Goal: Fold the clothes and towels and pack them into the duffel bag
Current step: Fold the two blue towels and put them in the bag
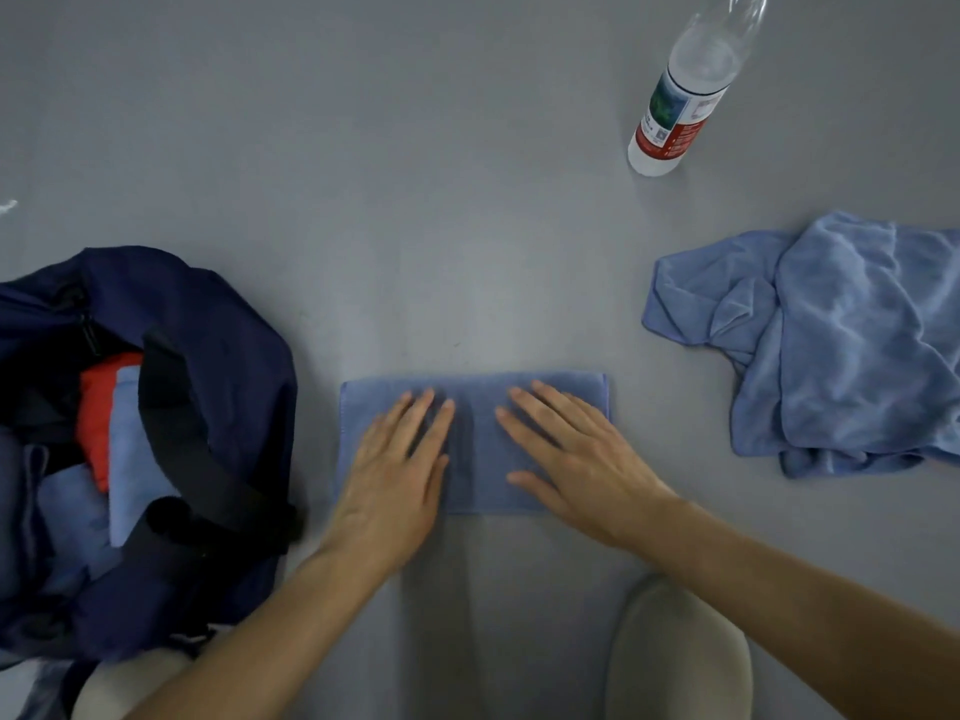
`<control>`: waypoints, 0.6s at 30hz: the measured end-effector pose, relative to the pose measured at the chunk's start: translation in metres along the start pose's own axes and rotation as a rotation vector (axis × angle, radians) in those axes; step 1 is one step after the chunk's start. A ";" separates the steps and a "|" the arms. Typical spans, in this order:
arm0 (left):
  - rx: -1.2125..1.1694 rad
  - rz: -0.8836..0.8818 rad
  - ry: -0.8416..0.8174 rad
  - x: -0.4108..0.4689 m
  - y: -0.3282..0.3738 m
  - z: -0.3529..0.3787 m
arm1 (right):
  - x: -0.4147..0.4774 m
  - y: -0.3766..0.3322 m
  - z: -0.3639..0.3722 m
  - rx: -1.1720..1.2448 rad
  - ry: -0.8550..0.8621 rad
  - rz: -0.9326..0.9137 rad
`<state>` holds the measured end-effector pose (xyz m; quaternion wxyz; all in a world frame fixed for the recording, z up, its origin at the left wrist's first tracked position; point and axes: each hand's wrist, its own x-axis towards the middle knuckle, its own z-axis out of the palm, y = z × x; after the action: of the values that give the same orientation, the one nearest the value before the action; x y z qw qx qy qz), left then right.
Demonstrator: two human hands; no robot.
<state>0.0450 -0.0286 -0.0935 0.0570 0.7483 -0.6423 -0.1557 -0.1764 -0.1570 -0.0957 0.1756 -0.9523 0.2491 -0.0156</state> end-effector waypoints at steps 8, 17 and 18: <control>0.122 -0.071 -0.075 0.040 -0.012 0.028 | 0.024 0.044 0.025 -0.180 -0.109 -0.027; 0.053 -0.062 0.085 0.058 -0.060 -0.014 | 0.024 0.065 0.000 -0.025 0.163 0.207; 0.054 -0.076 0.065 0.061 -0.064 -0.022 | 0.022 0.069 -0.006 0.025 0.160 0.256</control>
<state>0.1195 -0.0800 -0.1005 0.0518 0.7783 -0.6150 -0.1158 -0.1901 -0.2258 -0.1146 0.1673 -0.9063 0.3814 -0.0721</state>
